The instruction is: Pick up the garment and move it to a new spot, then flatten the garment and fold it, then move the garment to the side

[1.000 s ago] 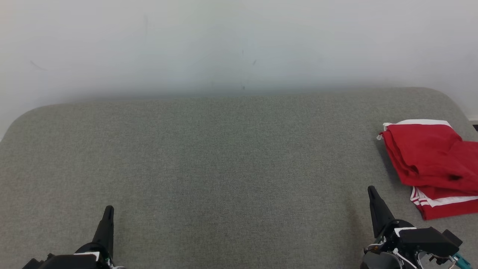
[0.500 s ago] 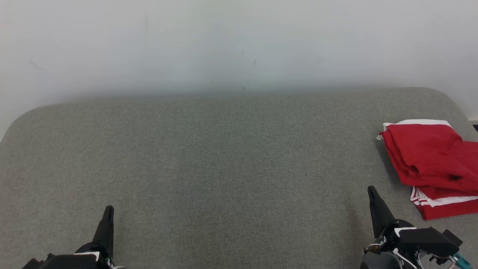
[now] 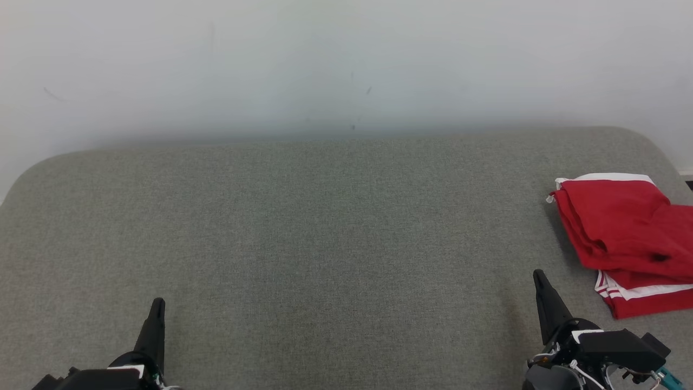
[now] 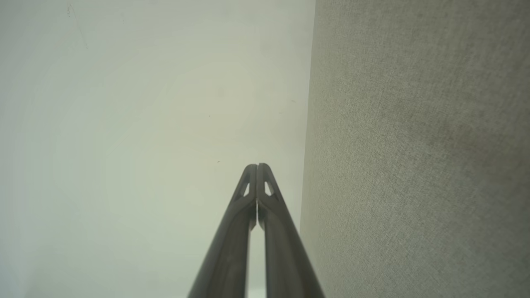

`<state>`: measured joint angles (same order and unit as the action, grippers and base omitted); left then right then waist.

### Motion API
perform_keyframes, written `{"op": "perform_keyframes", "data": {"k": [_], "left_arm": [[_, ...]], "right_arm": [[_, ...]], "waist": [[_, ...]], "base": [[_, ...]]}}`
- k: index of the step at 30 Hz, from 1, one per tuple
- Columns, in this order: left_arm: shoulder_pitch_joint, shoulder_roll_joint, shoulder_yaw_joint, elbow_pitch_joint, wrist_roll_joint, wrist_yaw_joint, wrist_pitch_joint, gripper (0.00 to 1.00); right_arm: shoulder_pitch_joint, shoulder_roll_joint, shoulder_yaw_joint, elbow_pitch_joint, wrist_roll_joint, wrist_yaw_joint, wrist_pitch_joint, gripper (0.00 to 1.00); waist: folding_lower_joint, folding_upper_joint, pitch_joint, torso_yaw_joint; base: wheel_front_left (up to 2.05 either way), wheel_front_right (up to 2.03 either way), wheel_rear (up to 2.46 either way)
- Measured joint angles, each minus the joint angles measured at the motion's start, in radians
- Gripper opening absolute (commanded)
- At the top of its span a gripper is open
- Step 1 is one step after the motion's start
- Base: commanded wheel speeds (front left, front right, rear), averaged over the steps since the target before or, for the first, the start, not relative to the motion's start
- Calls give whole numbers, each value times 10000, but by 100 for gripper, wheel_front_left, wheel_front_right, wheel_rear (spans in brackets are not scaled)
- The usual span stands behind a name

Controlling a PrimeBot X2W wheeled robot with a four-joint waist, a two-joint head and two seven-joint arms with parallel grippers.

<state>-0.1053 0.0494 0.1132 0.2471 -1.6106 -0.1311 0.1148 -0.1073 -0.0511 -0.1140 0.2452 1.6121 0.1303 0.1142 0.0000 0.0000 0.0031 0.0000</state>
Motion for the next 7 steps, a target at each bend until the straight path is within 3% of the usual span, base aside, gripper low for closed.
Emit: {"op": "perform_keyframes", "data": {"k": [7], "left_arm": [[-1,0,4,0,0,0,0,0]], "right_arm": [[0,0,-2,4,0,0,0,0]], "waist": [[0,0,0,0]], "base": [[0,0,0]]}}
